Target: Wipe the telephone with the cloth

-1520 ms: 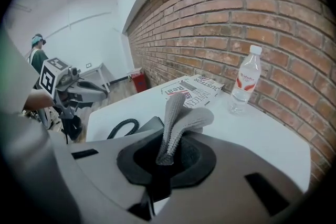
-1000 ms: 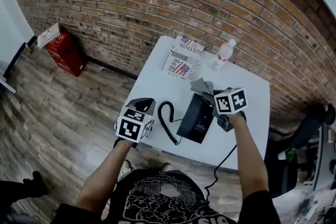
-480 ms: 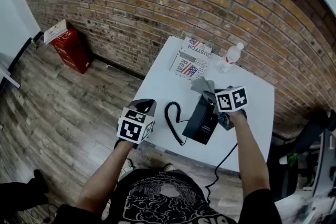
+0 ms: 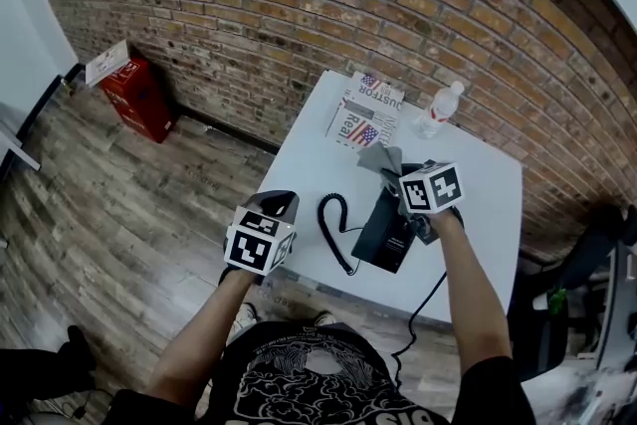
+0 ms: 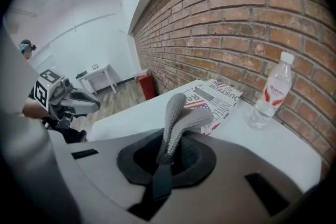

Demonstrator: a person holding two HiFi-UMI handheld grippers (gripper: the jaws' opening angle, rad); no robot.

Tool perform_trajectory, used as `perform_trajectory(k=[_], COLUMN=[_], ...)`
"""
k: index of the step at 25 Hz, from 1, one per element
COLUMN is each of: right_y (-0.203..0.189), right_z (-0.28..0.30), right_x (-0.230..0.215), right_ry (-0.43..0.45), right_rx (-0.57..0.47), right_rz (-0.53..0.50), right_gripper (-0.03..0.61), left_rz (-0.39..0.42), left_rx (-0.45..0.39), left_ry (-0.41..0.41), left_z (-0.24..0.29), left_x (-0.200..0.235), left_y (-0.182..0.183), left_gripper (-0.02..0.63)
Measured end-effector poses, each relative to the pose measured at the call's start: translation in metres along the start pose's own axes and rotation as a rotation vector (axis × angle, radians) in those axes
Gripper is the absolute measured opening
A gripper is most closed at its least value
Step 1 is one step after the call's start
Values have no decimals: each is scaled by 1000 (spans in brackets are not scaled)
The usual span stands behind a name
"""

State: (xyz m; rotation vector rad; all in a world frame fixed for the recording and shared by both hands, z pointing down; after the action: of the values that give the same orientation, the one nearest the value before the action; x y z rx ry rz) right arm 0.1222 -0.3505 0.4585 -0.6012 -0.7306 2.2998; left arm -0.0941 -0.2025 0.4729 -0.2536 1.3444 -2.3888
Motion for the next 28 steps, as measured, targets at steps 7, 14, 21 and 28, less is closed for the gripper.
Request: perform_trajectory(k=[7, 14, 21, 28], right_y=[-6, -28, -43, -61], right_z=[-4, 7, 5, 6], right_x=[23, 30, 43, 58], right_ry=[-19, -25, -41, -53], right_rx=[-15, 12, 28, 41], right_rz=[-35, -64, -50, -27], right_gripper=[11, 11, 11, 11], left_rz=[-2, 7, 18, 40], left_rx=[-1, -8, -9, -13], left_ry=[-11, -38, -69, -101], left_z=[-5, -6, -11, -18], left_x=[0, -3, -5, -8], left_y=[-4, -7, -9, -12], left_gripper=[6, 6, 6, 6])
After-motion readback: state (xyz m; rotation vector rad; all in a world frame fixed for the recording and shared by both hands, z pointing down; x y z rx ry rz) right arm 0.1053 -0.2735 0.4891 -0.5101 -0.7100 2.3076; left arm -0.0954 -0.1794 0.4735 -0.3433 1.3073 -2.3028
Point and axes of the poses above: the fingertips, and each gripper's own axes: z forward along the fingers, x to its left, y out of its top, the point moved 7 cm from there along -z, backward along the fingers, and after that the axes turned 12 degrees about z, right-handed, at the moved point
